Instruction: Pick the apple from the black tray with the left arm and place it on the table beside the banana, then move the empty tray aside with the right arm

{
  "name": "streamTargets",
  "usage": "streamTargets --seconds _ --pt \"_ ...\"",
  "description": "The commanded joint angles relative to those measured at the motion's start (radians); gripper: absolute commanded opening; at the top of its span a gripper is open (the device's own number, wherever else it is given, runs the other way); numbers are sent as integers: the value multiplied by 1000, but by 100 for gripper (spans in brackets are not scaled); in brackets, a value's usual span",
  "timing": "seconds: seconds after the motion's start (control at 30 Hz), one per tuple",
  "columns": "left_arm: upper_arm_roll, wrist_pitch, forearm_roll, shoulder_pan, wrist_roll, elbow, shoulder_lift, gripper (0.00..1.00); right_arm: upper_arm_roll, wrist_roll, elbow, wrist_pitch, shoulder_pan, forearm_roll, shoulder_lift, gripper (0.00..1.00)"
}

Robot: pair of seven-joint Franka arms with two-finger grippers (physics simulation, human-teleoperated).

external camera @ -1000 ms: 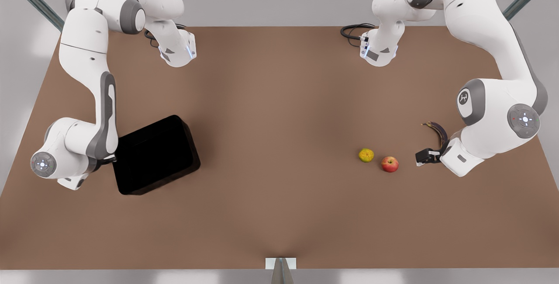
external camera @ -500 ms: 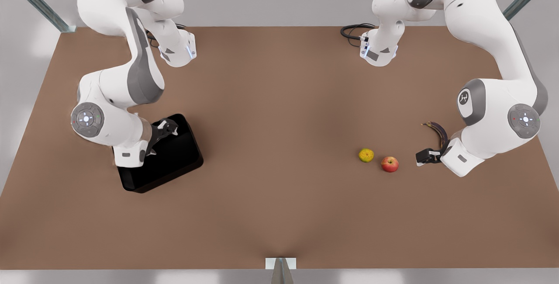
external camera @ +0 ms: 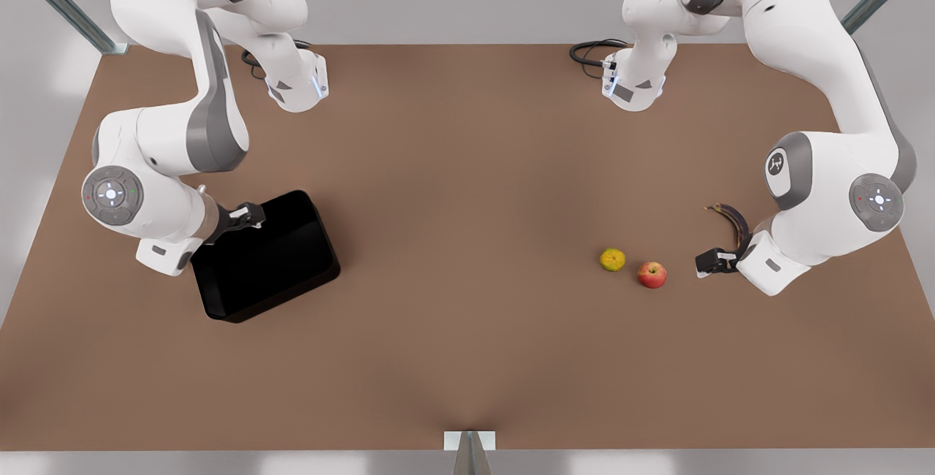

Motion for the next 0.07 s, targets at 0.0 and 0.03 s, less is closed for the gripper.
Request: streamTargets --seconds 0.0,0.03 --pt "0 0 1 0 -1 1 -1 100 0 229 0 -9 0 -7 -1 100" --pt "0 0 1 0 -1 1 -1 100 0 229 0 -9 0 -9 -1 100"
